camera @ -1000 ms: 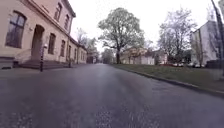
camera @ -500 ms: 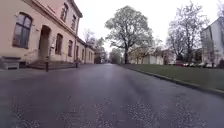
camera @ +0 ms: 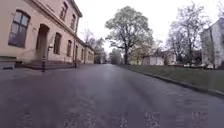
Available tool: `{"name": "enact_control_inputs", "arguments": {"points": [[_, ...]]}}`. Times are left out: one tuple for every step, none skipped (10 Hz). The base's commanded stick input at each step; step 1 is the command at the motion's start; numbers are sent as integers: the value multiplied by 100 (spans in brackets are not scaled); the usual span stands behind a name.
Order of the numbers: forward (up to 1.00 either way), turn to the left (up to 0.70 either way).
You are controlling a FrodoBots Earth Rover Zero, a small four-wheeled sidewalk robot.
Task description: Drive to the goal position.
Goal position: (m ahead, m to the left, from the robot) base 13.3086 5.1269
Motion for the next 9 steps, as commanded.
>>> {"name": "enact_control_inputs", "arguments": {"points": [[85, 0], [85, 0], [85, 0], [85, 0], [85, 0], [85, 0], [85, 0], [85, 0], [85, 20]]}}
